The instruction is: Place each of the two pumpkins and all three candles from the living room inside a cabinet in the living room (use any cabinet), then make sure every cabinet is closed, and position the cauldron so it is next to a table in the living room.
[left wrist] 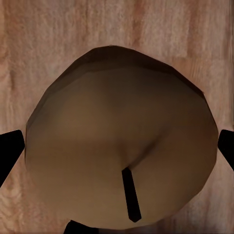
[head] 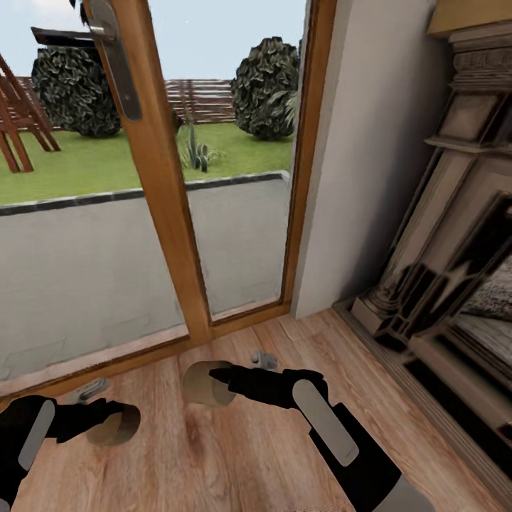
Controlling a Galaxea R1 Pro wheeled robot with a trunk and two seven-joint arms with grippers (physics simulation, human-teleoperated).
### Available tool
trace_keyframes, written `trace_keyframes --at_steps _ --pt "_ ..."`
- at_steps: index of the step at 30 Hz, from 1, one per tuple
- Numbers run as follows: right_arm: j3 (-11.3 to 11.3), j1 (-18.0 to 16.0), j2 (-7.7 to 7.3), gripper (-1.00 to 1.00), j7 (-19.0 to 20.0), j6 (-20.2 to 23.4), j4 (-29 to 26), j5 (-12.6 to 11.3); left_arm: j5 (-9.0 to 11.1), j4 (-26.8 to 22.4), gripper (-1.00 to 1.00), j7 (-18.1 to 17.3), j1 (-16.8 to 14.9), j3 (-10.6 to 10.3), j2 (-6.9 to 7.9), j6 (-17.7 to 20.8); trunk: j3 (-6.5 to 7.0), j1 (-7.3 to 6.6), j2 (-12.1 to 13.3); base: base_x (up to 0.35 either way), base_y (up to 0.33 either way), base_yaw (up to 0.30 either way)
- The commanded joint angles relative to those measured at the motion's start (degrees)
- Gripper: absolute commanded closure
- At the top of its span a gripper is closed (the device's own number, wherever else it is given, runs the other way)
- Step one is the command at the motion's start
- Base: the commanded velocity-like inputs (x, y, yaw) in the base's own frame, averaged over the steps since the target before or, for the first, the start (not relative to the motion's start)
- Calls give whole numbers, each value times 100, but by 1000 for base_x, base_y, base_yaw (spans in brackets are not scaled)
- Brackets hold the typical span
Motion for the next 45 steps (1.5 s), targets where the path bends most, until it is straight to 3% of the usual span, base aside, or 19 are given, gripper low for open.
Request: trace_keyframes --at_steps 1,17,45 --pt "-1 0 -2 100 -4 -2 -1 -8 19 0 100 -3 -1 0 0 1 0 0 0 0 0 -282" --pt "5 0 2 100 3 -3 9 -8 19 -18 100 -11 -1 8 0 0 252 -308 561 0 0 -268" --pt "-4 0 3 100 -21 -41 27 -1 12 -18 100 -8 -1 35 0 1 754 -923 1684 0 0 -11"
